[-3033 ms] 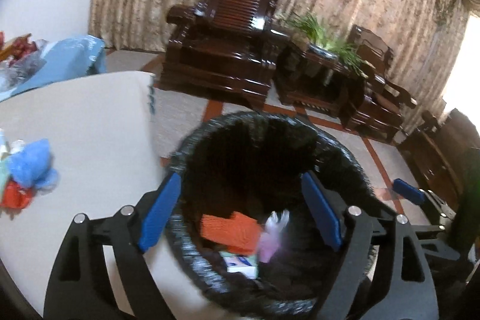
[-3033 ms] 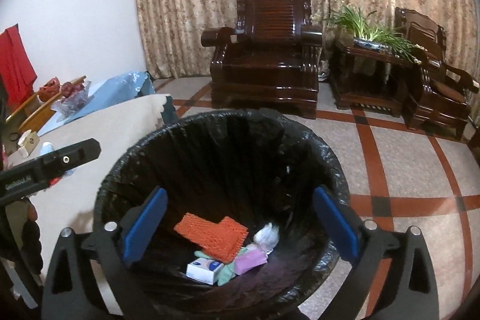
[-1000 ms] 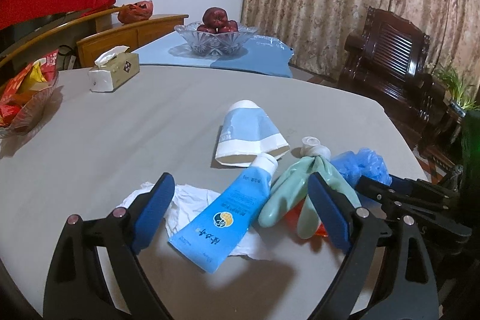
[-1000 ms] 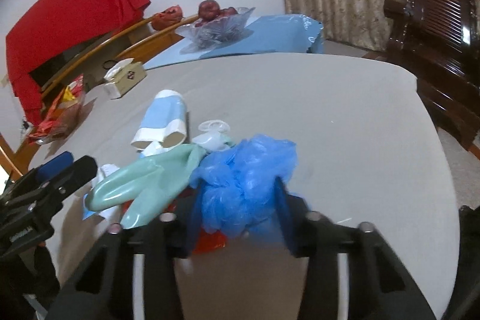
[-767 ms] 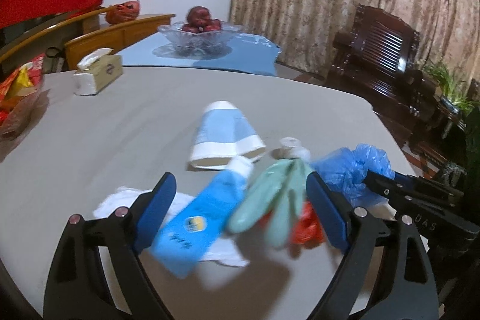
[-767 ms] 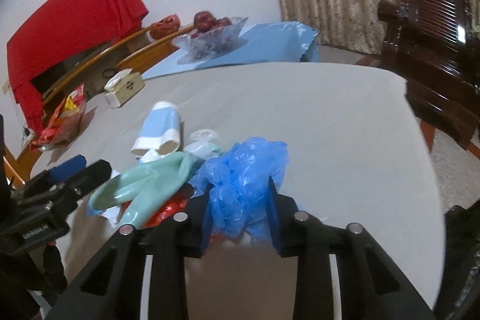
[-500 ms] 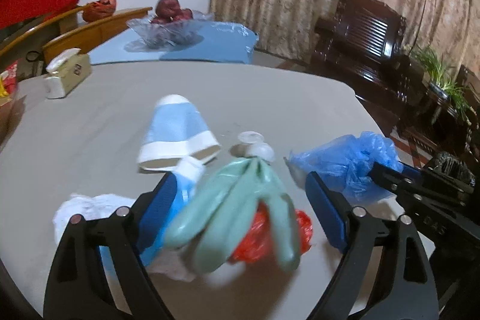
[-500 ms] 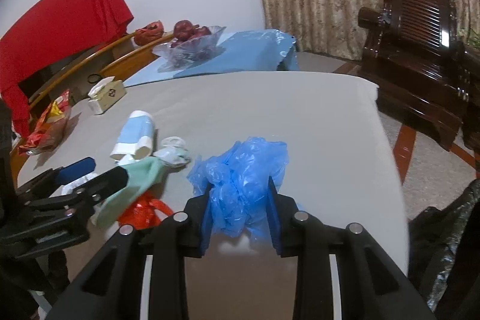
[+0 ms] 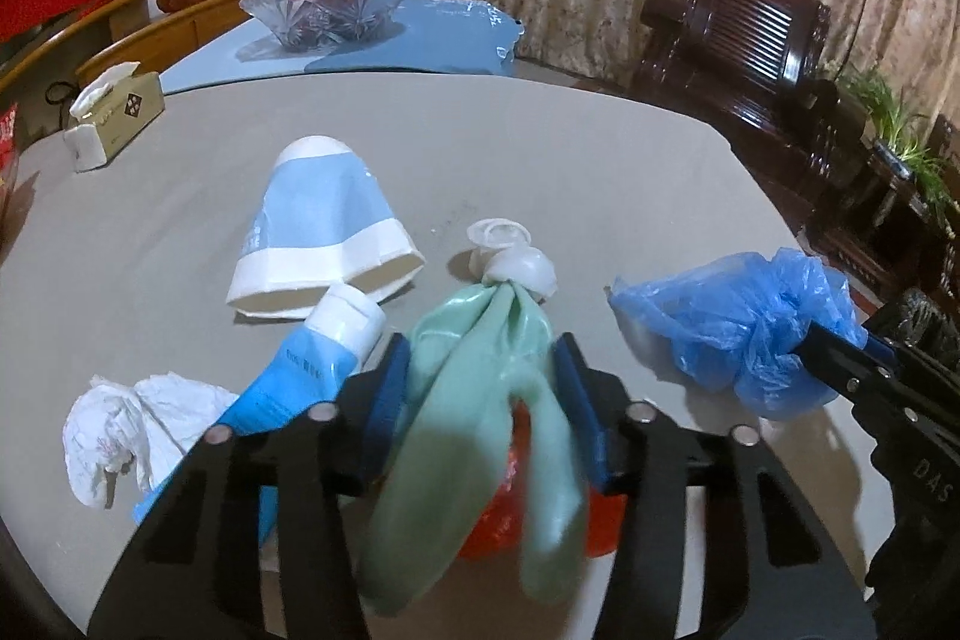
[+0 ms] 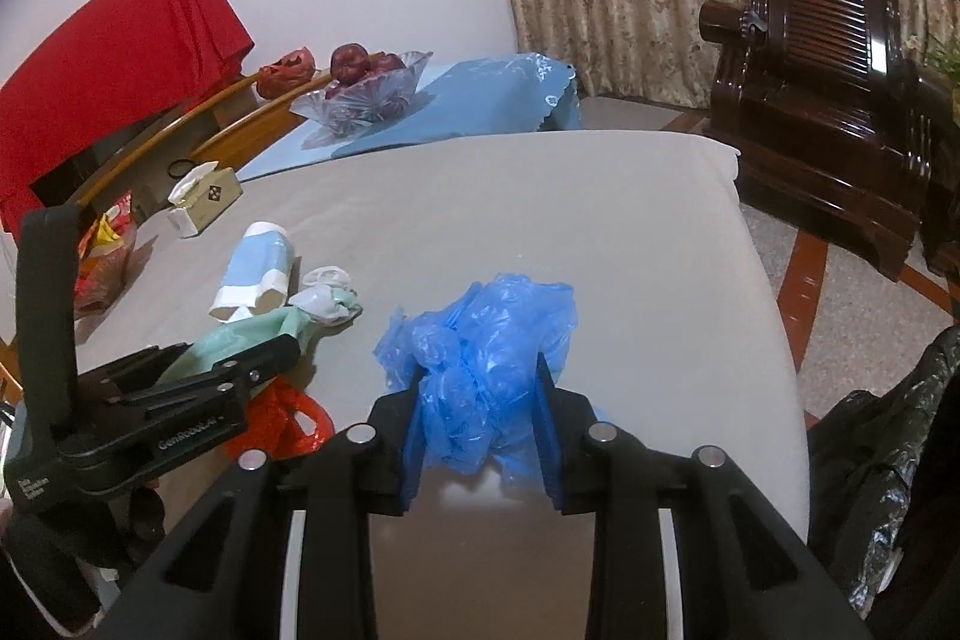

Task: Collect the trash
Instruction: 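Grasp the green gloves with the left gripper while the right gripper grasps the blue bag, then carry the gloves and blue bag over the bin and release both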

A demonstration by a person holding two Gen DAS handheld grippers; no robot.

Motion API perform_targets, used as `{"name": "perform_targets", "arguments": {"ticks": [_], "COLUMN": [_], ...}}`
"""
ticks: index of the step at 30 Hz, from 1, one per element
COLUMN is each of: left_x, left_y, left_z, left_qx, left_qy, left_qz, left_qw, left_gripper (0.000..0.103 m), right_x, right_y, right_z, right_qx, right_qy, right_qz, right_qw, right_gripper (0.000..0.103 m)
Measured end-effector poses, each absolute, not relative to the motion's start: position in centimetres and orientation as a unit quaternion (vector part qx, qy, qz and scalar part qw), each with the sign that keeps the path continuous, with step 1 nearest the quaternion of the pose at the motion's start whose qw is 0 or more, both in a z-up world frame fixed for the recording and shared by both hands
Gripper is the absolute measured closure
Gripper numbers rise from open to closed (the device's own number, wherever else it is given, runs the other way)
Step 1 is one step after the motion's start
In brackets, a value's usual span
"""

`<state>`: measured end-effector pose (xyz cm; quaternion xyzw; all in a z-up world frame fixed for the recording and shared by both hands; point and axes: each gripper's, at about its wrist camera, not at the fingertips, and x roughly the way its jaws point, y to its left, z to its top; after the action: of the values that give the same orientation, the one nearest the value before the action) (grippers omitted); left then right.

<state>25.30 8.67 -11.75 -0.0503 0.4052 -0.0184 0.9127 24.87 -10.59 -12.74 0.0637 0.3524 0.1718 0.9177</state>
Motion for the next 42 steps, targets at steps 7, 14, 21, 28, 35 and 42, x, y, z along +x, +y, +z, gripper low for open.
{"name": "perform_targets", "arguments": {"ticks": [7,14,21,28,35,42], "left_x": [24.9,24.1,22.9,21.1,19.2,17.0], "left_y": [9.1,8.8,8.3,6.4,4.8,2.0], "left_z": [-10.5,-7.9,-4.7,-2.8,-2.0,-1.4], "left_qx": [-0.058,-0.069,-0.078,-0.074,-0.078,-0.080], "left_qy": [0.391,0.363,0.332,0.320,0.319,0.316], "left_qz": [-0.034,-0.044,-0.052,-0.065,-0.083,-0.111], "left_qw": [0.918,0.928,0.939,0.942,0.941,0.939], "left_gripper": [0.081,0.084,0.084,0.085,0.086,0.086], "right_x": [24.2,23.3,22.1,20.4,18.6,15.7], "right_y": [-10.7,-11.4,-12.2,-12.9,-14.4,-16.6], "right_z": [-12.0,-10.9,-8.6,-6.4,-5.1,-3.7], "right_qx": [0.066,0.066,0.066,0.063,0.065,0.063], "right_qy": [0.343,0.328,0.303,0.283,0.277,0.264], "right_qz": [0.179,0.178,0.177,0.174,0.164,0.149], "right_qw": [0.920,0.925,0.934,0.941,0.945,0.951], "right_gripper": [0.072,0.072,0.072,0.072,0.072,0.072]}}
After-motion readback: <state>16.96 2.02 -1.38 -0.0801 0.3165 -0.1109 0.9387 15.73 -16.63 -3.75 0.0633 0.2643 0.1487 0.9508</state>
